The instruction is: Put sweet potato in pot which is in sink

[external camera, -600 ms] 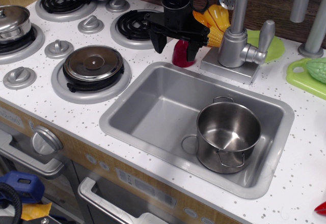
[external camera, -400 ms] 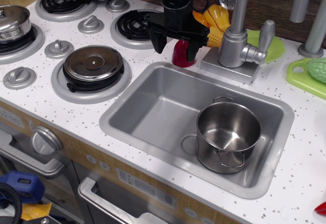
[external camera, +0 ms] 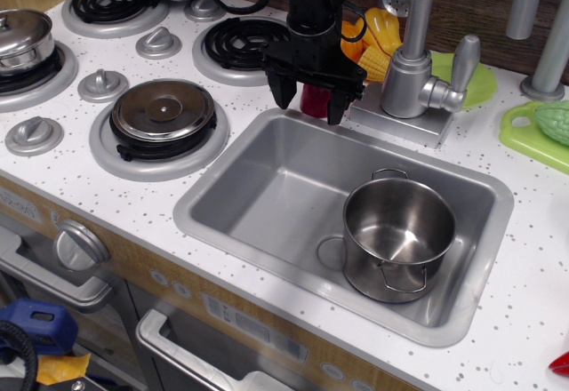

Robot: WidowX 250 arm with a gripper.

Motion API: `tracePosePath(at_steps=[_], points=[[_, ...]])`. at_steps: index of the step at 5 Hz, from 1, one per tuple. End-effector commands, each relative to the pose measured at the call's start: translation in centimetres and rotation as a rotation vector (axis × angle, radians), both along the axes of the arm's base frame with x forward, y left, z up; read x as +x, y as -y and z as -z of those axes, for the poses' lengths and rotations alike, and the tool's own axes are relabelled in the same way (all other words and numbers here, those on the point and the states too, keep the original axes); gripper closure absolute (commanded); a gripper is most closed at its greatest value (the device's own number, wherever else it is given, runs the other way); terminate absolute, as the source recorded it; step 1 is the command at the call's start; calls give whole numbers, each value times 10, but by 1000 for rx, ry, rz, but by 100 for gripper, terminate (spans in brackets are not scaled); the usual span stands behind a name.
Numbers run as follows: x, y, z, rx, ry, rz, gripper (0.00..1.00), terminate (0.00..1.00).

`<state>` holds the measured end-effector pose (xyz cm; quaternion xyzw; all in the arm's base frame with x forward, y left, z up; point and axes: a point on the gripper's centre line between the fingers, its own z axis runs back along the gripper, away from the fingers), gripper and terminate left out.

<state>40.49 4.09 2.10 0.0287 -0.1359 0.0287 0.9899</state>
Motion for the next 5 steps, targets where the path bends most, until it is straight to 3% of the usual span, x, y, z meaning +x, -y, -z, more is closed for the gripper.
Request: tracePosePath(at_steps=[1,5], points=[[18,-13,-15,14,62,14,0,0],[38,-25,-4,-15,90,79,0,0]])
